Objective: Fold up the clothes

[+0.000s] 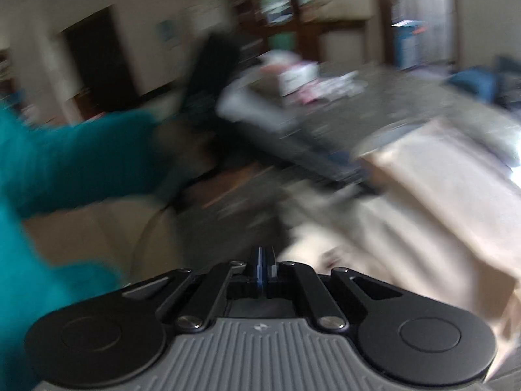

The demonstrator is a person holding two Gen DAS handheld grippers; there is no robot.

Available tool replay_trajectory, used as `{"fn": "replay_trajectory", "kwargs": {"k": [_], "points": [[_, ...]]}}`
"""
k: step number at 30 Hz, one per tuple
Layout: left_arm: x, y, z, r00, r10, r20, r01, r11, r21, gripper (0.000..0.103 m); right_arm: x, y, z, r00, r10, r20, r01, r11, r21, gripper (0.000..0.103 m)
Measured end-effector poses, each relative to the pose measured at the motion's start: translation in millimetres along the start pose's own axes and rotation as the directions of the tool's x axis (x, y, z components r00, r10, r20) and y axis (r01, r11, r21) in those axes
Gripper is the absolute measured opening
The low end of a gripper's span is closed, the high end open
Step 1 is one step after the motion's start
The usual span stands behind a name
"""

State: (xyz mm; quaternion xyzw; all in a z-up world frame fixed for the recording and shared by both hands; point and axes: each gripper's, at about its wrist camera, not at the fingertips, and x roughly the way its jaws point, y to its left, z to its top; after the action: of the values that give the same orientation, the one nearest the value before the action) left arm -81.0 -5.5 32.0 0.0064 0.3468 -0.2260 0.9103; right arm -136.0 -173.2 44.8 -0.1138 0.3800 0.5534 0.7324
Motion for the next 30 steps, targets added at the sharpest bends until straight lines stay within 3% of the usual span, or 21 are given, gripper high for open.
{"fn": "replay_trajectory", "kwargs": {"k": [3, 7, 8, 10, 15, 20, 26, 28, 30], "points": [[0, -1, 0, 1.0, 0.005, 0.0, -0.005, 1.0, -0.001, 0.021, 2, 13, -9, 0.995, 0.079, -0.062, -0.082, 0.996, -0.035, 0.013], [0, -1, 0, 1.0, 0.009, -0.001, -0.009, 1.0, -0.008, 0.022, 9, 20, -20, 0.987, 0.085, -0.138, -0.094, 0.994, -0.056, 0.019], [0, -1, 0, 1.0, 0.011, -0.002, -0.011, 1.0, -0.009, 0.023, 9, 20, -24, 0.983, 0.089, -0.163, -0.098, 0.994, -0.052, 0.024], [-1, -2, 0, 1.0, 0.014, -0.002, -0.014, 1.0, -0.004, 0.026, 10, 19, -30, 0.973, 0.098, -0.208, -0.108, 0.993, -0.038, 0.043], [-3, -4, 0, 1.0, 0.02, 0.006, -0.02, 1.0, 0.003, 0.04, 4, -1, -42, 0.959, 0.167, -0.229, -0.142, 0.982, 0.124, 0.044], [-7, -7, 0, 1.0, 0.024, 0.01, -0.025, 1.0, 0.018, 0.043, -3, -19, -55, 0.939, 0.244, -0.241, -0.171, 0.942, 0.288, 0.044], [-14, -7, 0, 0.999, 0.038, 0.024, -0.038, 0.999, 0.019, 0.047, -11, -34, -84, 0.896, 0.376, -0.237, -0.206, 0.825, 0.527, 0.044], [-16, -6, 0, 0.999, 0.041, 0.028, -0.042, 0.999, 0.016, 0.048, -17, -33, -102, 0.887, 0.418, -0.197, -0.222, 0.759, 0.612, 0.044], [-16, -6, 0, 0.999, 0.044, 0.028, -0.044, 0.999, 0.018, 0.049, -23, -38, -122, 0.882, 0.456, -0.115, -0.244, 0.654, 0.716, 0.044]]}}
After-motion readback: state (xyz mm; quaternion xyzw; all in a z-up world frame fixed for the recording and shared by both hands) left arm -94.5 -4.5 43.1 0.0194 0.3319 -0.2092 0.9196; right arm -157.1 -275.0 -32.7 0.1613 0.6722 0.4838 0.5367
